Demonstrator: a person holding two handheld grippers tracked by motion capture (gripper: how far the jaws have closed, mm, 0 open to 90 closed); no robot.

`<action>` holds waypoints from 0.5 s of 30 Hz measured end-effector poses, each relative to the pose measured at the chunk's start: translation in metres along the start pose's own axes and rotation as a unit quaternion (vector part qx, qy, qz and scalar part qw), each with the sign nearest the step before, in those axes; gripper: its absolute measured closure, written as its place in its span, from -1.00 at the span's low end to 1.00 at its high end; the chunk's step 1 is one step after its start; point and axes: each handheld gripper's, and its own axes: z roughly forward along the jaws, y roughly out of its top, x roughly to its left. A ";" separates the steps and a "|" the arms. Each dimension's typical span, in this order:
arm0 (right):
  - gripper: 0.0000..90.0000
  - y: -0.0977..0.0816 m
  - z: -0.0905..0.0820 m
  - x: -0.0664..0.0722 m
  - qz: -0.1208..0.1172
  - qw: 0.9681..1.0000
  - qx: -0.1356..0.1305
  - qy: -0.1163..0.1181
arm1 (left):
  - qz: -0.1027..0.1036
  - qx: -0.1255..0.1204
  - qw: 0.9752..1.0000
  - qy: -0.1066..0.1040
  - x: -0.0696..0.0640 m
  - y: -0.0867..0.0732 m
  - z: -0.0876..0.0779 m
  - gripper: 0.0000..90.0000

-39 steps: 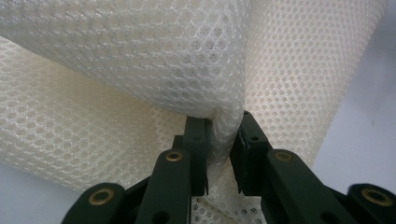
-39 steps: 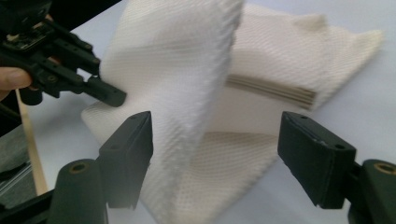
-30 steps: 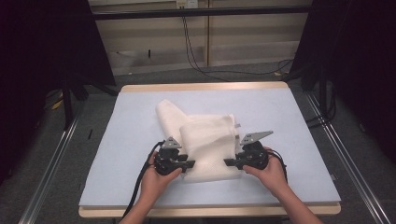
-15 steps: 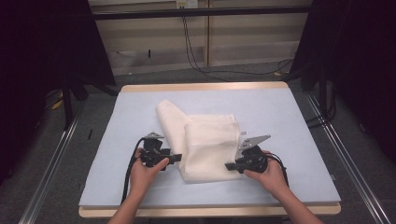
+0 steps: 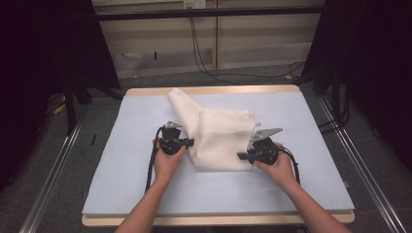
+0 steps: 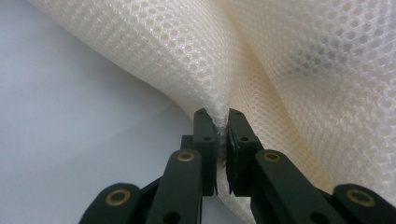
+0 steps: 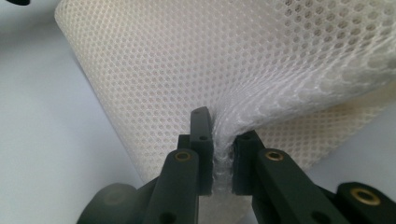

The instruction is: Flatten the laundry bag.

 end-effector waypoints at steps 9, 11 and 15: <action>0.76 -0.011 -0.016 -0.015 0.013 0.999 -0.036 -0.017 | -0.017 -0.023 1.000 0.012 0.014 0.004 -0.004 0.87; 0.63 -0.021 -0.020 -0.010 0.019 0.999 -0.034 -0.012 | -0.014 -0.019 1.000 0.008 0.012 -0.007 -0.005 0.86; 0.09 -0.036 -0.032 -0.004 0.018 0.999 -0.015 -0.026 | -0.008 -0.011 1.000 0.005 0.008 -0.016 -0.009 0.79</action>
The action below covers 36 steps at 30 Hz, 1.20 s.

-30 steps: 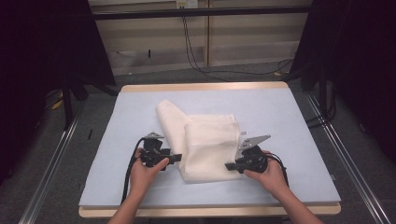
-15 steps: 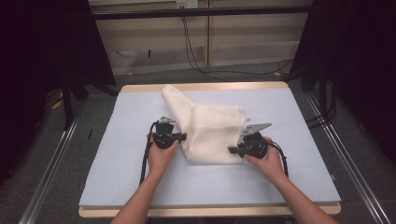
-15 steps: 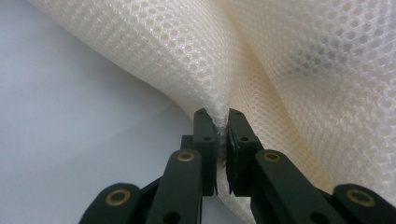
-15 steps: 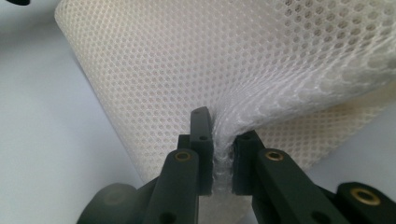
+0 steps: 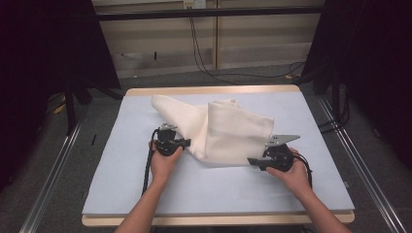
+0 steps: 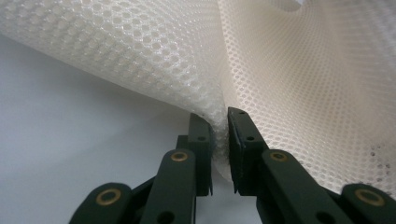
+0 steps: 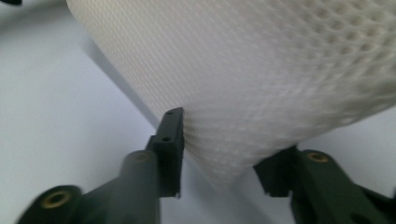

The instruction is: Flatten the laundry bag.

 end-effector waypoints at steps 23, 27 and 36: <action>-0.02 -0.037 -0.053 -0.037 0.082 0.994 -0.010 -0.073 | 0.038 -0.046 0.998 0.010 -0.026 0.015 -0.043 0.15; -0.01 -0.040 -0.059 -0.046 0.094 0.992 -0.017 -0.084 | 0.053 -0.018 0.997 -0.060 -0.039 0.007 -0.035 0.07; -0.06 -0.039 -0.061 -0.048 0.100 0.991 -0.021 -0.089 | 0.116 0.033 0.986 -0.115 -0.077 -0.006 -0.002 0.21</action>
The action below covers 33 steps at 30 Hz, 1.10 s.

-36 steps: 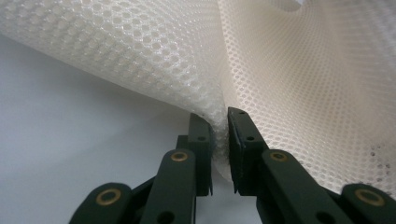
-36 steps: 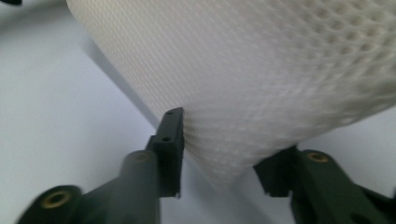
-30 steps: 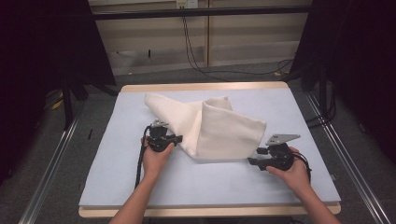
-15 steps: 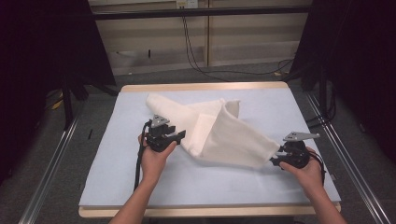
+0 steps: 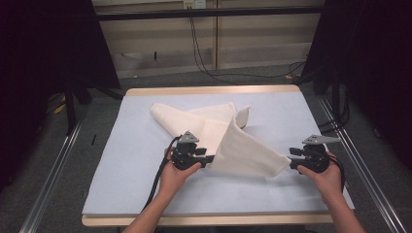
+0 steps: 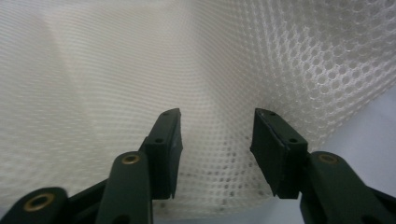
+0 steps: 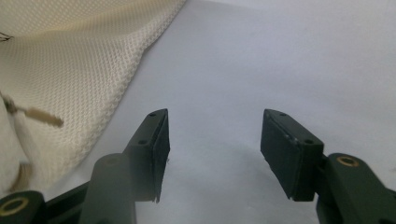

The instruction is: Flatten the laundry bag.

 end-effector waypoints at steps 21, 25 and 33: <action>-0.29 0.020 0.021 0.019 -0.013 1.000 0.007 0.019 | 0.031 0.020 0.999 -0.033 -0.018 -0.021 0.007 -0.20; -0.37 0.028 0.031 0.025 -0.010 1.000 0.008 0.023 | 0.045 0.016 0.998 -0.035 -0.021 -0.023 0.008 -0.36; -0.33 0.048 0.044 0.038 -0.025 0.999 0.002 0.041 | 0.038 0.019 0.998 -0.040 -0.019 -0.023 0.006 -0.40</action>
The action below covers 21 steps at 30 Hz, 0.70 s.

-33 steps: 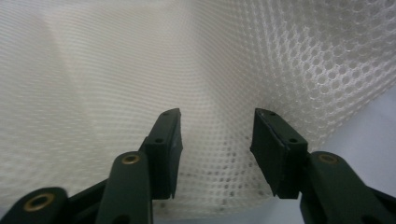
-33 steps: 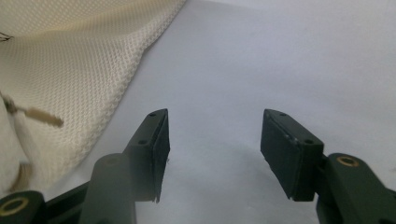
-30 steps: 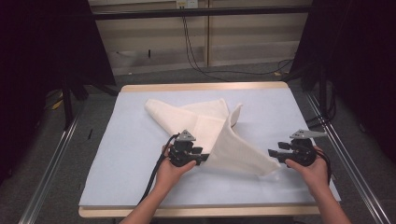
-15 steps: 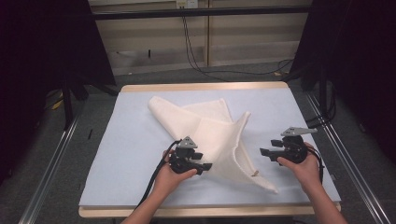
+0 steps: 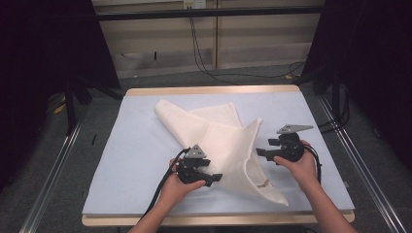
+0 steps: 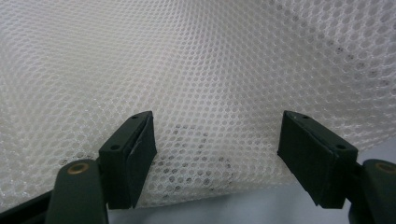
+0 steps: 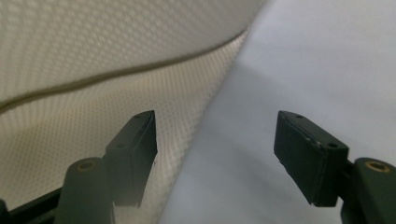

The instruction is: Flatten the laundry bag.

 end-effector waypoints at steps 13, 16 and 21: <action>-0.15 0.020 0.013 0.019 -0.016 0.997 -0.051 0.064 | 0.008 -0.001 1.000 0.006 -0.003 -0.003 0.001 -0.39; -0.13 0.022 0.014 0.022 -0.020 0.996 -0.052 0.069 | 0.010 0.000 1.000 0.007 -0.003 -0.002 0.001 -0.39; -0.08 0.025 0.017 0.031 -0.019 0.993 -0.062 0.097 | 0.011 0.001 1.000 0.006 -0.003 -0.002 0.001 -0.39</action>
